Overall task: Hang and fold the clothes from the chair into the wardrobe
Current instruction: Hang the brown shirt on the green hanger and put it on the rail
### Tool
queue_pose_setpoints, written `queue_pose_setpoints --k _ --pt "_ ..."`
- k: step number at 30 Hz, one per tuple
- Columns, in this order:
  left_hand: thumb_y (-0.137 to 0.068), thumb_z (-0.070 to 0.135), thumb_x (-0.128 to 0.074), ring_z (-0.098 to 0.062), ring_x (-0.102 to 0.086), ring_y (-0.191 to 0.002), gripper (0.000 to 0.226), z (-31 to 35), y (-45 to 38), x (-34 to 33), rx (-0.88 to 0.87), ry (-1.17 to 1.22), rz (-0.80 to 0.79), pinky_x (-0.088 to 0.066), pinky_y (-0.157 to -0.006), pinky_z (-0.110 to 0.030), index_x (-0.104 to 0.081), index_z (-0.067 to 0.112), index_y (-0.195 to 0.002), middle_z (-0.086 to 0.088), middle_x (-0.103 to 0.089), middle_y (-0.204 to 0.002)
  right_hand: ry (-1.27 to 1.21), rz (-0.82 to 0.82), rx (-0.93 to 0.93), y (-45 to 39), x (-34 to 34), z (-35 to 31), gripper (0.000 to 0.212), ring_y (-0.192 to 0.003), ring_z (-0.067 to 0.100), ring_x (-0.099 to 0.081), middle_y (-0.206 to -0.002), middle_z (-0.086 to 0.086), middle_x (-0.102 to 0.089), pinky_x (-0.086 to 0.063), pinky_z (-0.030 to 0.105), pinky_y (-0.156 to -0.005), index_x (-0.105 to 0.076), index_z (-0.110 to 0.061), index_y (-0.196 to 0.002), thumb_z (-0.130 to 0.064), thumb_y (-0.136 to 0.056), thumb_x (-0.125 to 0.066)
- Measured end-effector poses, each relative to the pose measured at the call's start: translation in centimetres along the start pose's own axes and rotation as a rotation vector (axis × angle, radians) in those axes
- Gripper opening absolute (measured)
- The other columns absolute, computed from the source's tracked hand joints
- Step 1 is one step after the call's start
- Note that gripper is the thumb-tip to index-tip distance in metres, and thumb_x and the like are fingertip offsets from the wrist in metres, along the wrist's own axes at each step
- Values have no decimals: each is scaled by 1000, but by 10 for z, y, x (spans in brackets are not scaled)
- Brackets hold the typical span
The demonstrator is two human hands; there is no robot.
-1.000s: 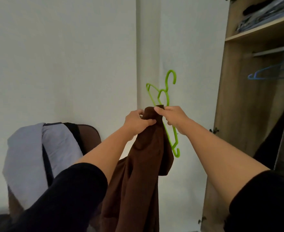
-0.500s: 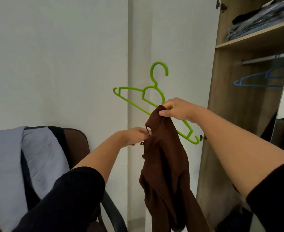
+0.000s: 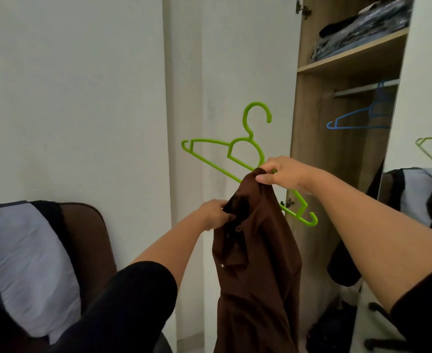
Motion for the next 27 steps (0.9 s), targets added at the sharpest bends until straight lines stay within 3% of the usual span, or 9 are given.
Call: queue_pose_setpoints --k 3,8,12,15,17,18,20,23,27 --pt "-91 24 -60 -26 -61 -85 8 -14 0 32 9 125 98 -54 -68 -34 -59 23 -98 -13 -61 -102 99 16 -73 2 1 30 23 -88 21 -49 -91 12 -54 -39 33 -78 -65 -1 -95 -22 -94 -55" --pt "-90 19 -62 -24 -48 -74 17 28 27 71 -288 213 -48 -42 -68 -36 -48 28 -93 -17 -65 -88 158 91 -228 1 -8 72 22 -84 21 -49 -84 11 -54 -34 29 -61 -60 -10 -78 -22 -94 -53" --pt "-93 -2 -45 -15 -51 -77 34 61 35 75 -347 29 -143 -40 -69 -20 -61 24 -77 11 -64 -83 129 137 -272 -6 -16 77 19 -87 21 -50 -90 10 -56 -36 26 -64 -67 -11 -96 -23 -95 -53" --pt "-85 -9 -32 -16 -57 -101 57 50 31 89 -230 -263 -82 -45 -86 -19 -72 31 -94 3 -64 -113 -86 217 -171 -9 -10 63 21 -91 19 -53 -94 0 -57 -42 23 -69 -63 -20 -110 -20 -90 -61" --pt "-85 -7 -31 -21 -53 -111 58 35 27 102 -120 -368 10 -43 -89 -21 -69 28 -110 -3 -56 -127 -226 294 -45 -5 1 47 44 -97 16 -51 -110 -8 -50 -38 23 -81 -49 -27 -132 -16 -91 -60" --pt "-86 -6 -32 -23 -50 -117 56 29 29 105 -85 -405 45 -40 -92 -21 -65 26 -118 -5 -53 -132 -287 329 -18 -3 7 44 53 -91 17 -50 -107 -7 -49 -38 26 -81 -38 -31 -140 -16 -93 -57" --pt "-88 -4 -32 -26 -44 -127 56 11 29 105 -13 -461 82 -36 -99 -24 -56 23 -131 -7 -46 -141 -397 360 -57 0 15 50 59 -73 21 -44 -84 4 -48 -38 29 -69 -25 -39 -144 -19 -95 -51" --pt "-89 -1 -34 -30 -38 -133 58 -17 29 105 83 -492 118 -34 -107 -30 -41 22 -142 -12 -38 -147 -433 275 -105 6 19 60 46 -65 17 -36 -71 5 -44 -32 27 -55 -39 -37 -139 -22 -97 -50" --pt "-89 1 -36 -33 -51 -116 46 -42 32 121 164 -494 178 -44 -84 -30 -48 7 -134 -17 -52 -128 -463 166 -65 18 18 54 41 -60 13 -30 -69 4 -38 -29 13 -43 -46 -41 -129 -16 -96 -51"
Point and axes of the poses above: each hand's wrist, its own y-axis away from the middle knuckle, its own x-axis out of the back of the hand, z = x × y, the point moved 10 cm from there along -y, towards the middle knuckle
